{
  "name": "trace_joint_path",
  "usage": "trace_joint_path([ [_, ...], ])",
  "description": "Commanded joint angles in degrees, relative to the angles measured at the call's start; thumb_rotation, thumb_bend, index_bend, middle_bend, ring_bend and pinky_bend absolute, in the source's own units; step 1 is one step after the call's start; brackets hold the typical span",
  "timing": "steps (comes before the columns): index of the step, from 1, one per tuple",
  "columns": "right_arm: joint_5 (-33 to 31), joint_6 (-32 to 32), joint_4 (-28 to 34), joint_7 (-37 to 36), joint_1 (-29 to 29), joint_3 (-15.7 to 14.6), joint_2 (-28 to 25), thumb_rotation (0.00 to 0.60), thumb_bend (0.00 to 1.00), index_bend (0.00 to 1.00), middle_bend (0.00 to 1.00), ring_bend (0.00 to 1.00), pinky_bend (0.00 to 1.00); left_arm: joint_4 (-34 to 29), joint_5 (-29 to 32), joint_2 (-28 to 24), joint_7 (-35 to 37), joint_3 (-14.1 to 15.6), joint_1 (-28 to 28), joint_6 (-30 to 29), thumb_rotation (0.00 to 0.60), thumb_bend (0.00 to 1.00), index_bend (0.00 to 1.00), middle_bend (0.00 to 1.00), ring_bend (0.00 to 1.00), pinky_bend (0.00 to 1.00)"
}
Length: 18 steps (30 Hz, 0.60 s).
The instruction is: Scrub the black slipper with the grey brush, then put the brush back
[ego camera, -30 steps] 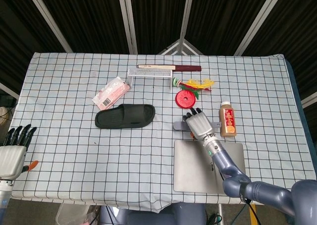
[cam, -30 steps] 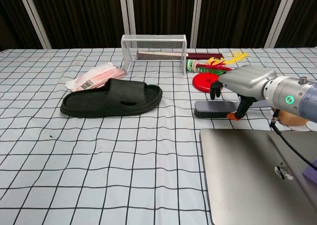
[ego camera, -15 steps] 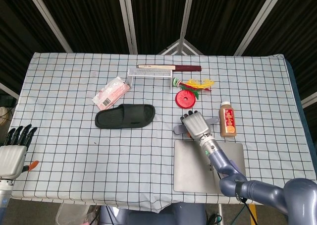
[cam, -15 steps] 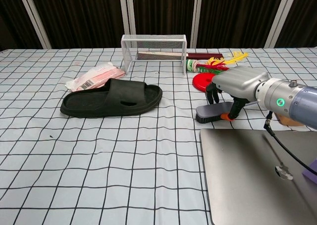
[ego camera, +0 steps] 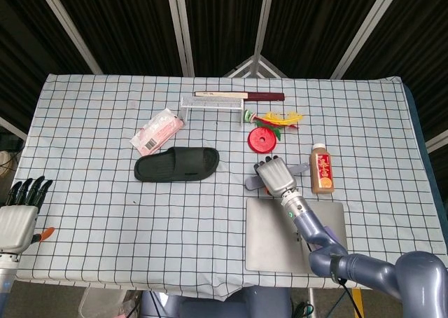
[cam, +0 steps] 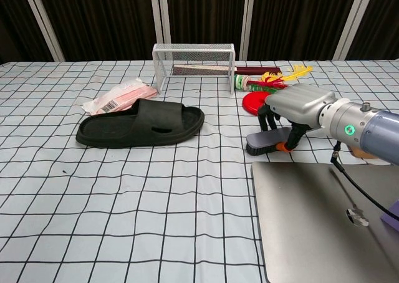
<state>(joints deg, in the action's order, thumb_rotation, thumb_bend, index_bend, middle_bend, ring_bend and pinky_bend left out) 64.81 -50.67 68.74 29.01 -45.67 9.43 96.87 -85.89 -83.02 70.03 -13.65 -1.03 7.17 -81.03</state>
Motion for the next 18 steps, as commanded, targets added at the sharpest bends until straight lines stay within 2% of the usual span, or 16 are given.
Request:
trace_joint_path([
  [1, -0.1, 0.1, -0.2, -0.2, 0.0, -0.1, 0.0, 0.600, 0.35, 0.55, 0.49, 0.37, 0.49, 0.0, 0.0, 0.0, 0.0, 0.0, 0.0, 0.1, 0.600, 0.07, 0.00, 0.03, 0.02, 0.01],
  [18, 0.8, -0.8, -0.9, -1.9, 0.3, -0.2, 0.2, 0.600, 0.40, 0.74, 0.64, 0.50, 0.61, 0.1, 0.0, 0.1, -0.2, 0.2, 0.1, 0.4, 0.600, 0.07, 0.00, 0.03, 0.02, 0.01],
])
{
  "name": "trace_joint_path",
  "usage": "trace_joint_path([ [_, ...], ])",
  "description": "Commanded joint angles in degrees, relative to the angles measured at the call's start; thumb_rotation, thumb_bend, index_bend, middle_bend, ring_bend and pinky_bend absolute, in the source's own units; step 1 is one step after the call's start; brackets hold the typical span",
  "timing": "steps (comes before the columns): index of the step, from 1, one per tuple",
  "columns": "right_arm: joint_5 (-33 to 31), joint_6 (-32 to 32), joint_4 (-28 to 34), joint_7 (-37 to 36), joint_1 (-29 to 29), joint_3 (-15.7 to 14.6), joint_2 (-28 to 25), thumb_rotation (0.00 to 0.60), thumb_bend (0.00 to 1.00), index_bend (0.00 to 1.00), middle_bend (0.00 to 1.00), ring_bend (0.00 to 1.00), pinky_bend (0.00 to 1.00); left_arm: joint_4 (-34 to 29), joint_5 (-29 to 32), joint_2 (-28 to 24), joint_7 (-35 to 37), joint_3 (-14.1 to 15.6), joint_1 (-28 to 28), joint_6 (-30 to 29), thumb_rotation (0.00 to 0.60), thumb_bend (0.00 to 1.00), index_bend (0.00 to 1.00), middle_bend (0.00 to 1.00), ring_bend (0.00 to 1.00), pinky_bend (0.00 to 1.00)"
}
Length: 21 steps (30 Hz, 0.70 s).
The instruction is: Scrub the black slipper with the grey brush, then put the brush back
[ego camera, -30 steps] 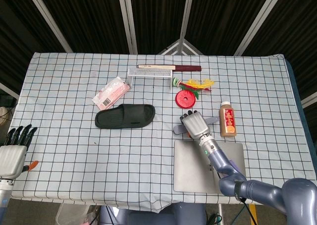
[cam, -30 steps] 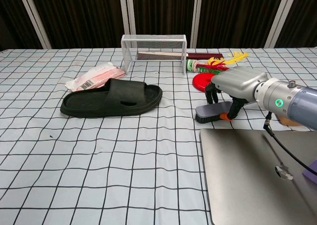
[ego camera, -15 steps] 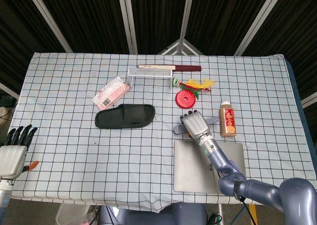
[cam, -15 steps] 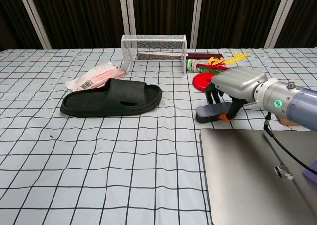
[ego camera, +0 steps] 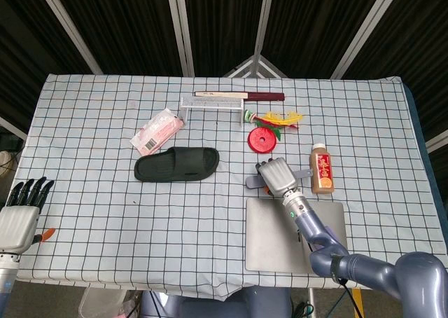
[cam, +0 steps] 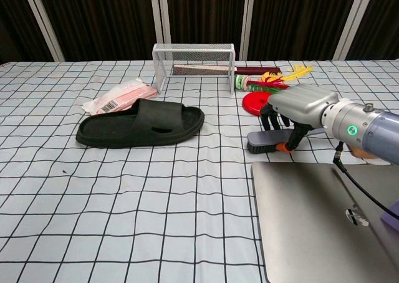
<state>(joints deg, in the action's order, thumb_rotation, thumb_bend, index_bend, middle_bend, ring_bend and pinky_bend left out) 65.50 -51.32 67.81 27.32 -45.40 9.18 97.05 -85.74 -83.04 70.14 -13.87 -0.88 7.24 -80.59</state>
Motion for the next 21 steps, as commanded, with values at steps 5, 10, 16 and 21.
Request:
trace_joint_path([
  [5, 0.0, -0.4, 0.5, 0.1, 0.2, 0.0, -0.3, 0.600, 0.40, 0.78, 0.66, 0.53, 0.64, 0.0, -0.1, 0.0, -0.1, 0.1, -0.1, -0.1, 0.600, 0.07, 0.00, 0.03, 0.02, 0.01],
  [10, -0.1, -0.8, 1.3, 0.6, 0.2, 0.1, -0.6, 0.600, 0.41, 0.82, 0.69, 0.56, 0.67, -0.1, -0.3, 0.0, -0.2, 0.2, -0.2, -0.3, 0.600, 0.07, 0.00, 0.03, 0.02, 0.01],
  [16, 0.4, -2.1, 2.8, 1.2, 0.7, 0.0, -1.3, 0.600, 0.42, 0.85, 0.72, 0.59, 0.70, 0.0, -0.5, 0.1, -0.4, 0.4, -0.1, 0.2, 0.600, 0.09, 0.00, 0.03, 0.02, 0.01],
  [21, 0.9, -3.9, 4.9, 1.8, 1.1, 0.3, -2.8, 0.600, 0.43, 0.86, 0.72, 0.59, 0.70, 0.2, -0.9, 0.4, -0.9, 0.8, 0.6, 1.4, 0.600, 0.15, 0.00, 0.03, 0.02, 0.01],
])
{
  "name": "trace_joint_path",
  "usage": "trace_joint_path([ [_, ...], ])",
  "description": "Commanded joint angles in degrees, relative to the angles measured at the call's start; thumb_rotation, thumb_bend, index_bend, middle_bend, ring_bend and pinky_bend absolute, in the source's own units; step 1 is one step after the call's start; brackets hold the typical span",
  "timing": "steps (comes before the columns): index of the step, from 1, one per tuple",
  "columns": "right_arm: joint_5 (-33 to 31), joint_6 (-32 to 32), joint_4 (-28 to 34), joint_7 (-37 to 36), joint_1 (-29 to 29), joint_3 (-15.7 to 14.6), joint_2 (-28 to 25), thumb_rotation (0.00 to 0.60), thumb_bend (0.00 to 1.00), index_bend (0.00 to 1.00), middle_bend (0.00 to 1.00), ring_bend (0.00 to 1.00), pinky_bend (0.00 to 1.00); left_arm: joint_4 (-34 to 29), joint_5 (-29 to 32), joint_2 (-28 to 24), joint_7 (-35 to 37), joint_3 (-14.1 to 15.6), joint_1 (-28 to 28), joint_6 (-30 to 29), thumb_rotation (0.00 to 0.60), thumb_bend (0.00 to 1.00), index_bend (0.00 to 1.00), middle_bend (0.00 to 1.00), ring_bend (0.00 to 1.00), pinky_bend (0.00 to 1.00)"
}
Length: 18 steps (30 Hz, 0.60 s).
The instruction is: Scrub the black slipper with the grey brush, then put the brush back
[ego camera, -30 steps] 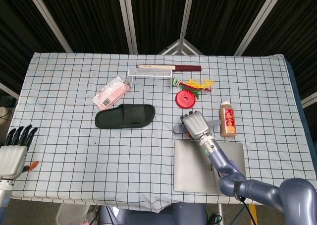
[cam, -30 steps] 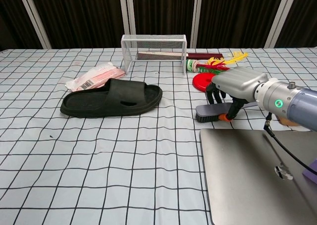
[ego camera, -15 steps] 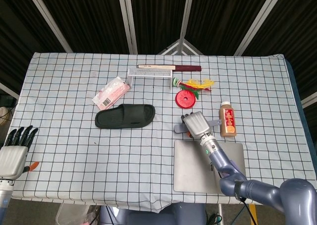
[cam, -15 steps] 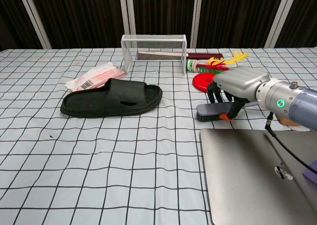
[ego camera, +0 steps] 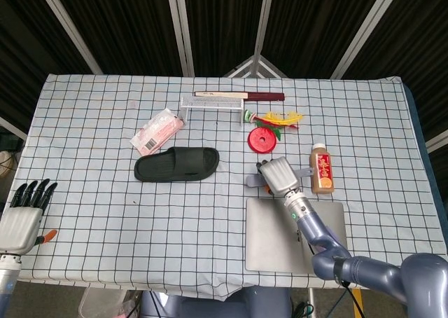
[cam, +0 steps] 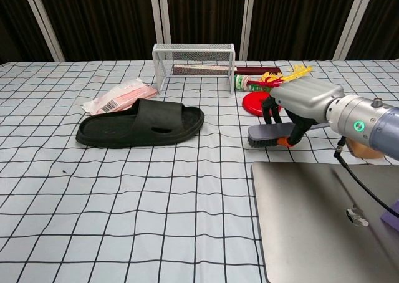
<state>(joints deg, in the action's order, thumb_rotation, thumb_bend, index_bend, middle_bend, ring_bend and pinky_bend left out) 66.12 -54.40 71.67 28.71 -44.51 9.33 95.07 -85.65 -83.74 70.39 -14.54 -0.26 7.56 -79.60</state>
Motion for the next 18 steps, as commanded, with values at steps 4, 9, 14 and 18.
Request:
trace_joint_path([
  [4, 0.5, -2.4, 3.3, 0.9, 0.7, 0.8, -2.4, 0.600, 0.43, 0.86, 0.72, 0.59, 0.70, 0.4, -1.0, 0.4, 0.0, 0.2, 1.4, 1.8, 0.600, 0.24, 0.00, 0.03, 0.02, 0.01],
  [9, -0.2, -3.3, 7.3, 1.9, 0.6, 2.0, -4.7, 0.600, 0.43, 0.86, 0.72, 0.59, 0.70, 0.6, -1.9, 0.5, 0.8, -0.2, 4.2, 5.2, 0.600, 0.40, 0.00, 0.04, 0.02, 0.01],
  [14, -0.6, -3.0, 9.8, 4.4, -1.0, 3.2, -5.0, 0.600, 0.43, 0.86, 0.72, 0.59, 0.70, 0.7, -1.7, 0.7, 0.2, -1.1, 7.5, 9.4, 0.600, 0.46, 0.00, 0.06, 0.02, 0.01],
  [18, -2.0, -2.2, 11.1, 6.0, -2.8, 4.5, -4.2, 0.600, 0.43, 0.86, 0.72, 0.59, 0.70, 0.5, 0.4, 0.8, 1.0, -2.6, 10.3, 13.6, 0.600, 0.55, 0.00, 0.07, 0.02, 0.01],
])
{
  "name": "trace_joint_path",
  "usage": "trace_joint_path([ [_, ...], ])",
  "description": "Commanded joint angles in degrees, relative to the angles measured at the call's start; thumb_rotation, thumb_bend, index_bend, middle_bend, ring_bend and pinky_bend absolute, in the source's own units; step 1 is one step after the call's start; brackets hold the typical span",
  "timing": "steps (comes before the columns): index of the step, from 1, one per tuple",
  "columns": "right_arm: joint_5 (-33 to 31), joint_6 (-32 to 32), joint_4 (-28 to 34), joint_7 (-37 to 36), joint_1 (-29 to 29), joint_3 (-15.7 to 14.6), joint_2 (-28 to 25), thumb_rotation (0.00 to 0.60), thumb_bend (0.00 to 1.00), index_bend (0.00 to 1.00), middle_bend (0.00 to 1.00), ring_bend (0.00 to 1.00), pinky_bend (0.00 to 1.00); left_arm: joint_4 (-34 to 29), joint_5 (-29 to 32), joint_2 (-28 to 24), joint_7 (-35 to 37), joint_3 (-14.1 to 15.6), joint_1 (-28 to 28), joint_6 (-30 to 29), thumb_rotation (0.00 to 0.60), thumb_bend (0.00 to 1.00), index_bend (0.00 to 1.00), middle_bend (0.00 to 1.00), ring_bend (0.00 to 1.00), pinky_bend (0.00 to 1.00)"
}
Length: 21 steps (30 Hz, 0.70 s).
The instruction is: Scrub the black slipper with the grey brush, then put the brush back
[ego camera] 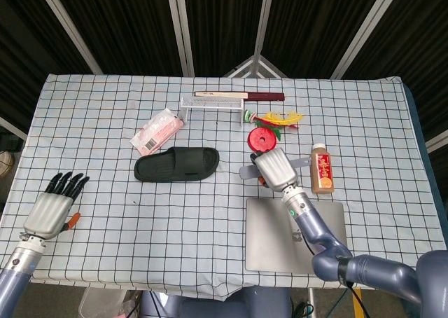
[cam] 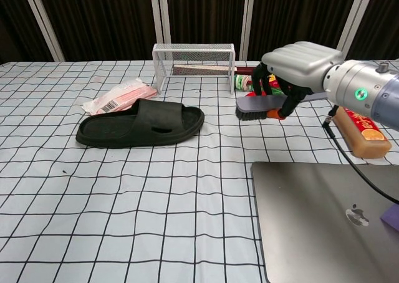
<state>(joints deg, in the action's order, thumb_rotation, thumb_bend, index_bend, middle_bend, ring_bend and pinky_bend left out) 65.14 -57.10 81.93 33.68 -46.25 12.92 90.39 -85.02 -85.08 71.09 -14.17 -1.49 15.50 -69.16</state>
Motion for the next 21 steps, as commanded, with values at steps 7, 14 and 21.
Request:
trace_joint_path([
  [7, -3.4, 1.0, 1.5, 2.9, -3.0, 2.3, 1.1, 0.600, 0.43, 0.86, 0.72, 0.59, 0.70, -2.2, 1.3, -0.5, 7.2, -3.4, 9.2, 11.3, 0.600, 0.59, 0.02, 0.08, 0.02, 0.01],
  [14, -6.8, 2.6, -0.3, 2.6, -5.3, 3.8, 3.1, 0.600, 0.43, 0.86, 0.72, 0.59, 0.70, 0.4, 2.5, 2.1, 10.8, -5.8, 17.1, 20.2, 0.600, 0.62, 0.04, 0.09, 0.02, 0.01],
  [21, -6.9, 2.6, -1.0, 2.3, -6.9, 3.9, 4.0, 0.600, 0.43, 0.86, 0.72, 0.59, 0.70, 3.7, 3.2, 5.8, 10.5, -5.3, 21.8, 25.3, 0.600, 0.62, 0.05, 0.10, 0.03, 0.01],
])
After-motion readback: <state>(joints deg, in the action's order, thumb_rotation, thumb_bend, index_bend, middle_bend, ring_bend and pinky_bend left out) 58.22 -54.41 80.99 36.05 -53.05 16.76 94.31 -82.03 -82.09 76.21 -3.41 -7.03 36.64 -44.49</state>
